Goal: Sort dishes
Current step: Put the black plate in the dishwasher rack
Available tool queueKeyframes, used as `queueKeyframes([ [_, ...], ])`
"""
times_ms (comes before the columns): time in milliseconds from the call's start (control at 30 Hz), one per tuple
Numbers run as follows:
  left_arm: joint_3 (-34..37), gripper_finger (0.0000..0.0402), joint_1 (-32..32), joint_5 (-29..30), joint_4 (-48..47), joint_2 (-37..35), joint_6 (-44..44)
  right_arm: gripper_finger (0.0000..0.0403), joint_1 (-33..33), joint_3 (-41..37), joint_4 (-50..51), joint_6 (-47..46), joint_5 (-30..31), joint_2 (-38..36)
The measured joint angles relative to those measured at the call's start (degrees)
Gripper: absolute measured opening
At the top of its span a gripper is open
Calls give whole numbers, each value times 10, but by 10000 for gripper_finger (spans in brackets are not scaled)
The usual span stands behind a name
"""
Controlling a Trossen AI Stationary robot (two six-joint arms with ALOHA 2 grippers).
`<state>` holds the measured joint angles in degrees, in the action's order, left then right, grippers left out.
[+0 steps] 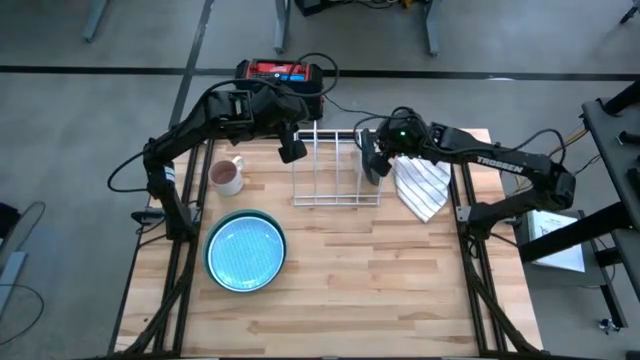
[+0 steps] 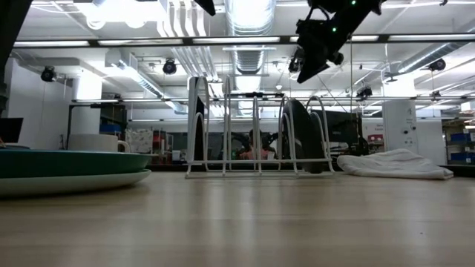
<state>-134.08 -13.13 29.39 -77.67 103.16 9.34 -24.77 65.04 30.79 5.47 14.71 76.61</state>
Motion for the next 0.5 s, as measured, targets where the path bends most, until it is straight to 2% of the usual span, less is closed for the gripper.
queueKeyframes([
  [200,0,0,1,0,-6,1,-10,0,-6,0,-28,26,-8,42],
  [333,1,0,2,0,-18,1,-18,0,-8,0,-28,21,-45,45],
  [500,8,0,2,0,-21,1,-24,0,-8,0,-28,18,-47,45],
])
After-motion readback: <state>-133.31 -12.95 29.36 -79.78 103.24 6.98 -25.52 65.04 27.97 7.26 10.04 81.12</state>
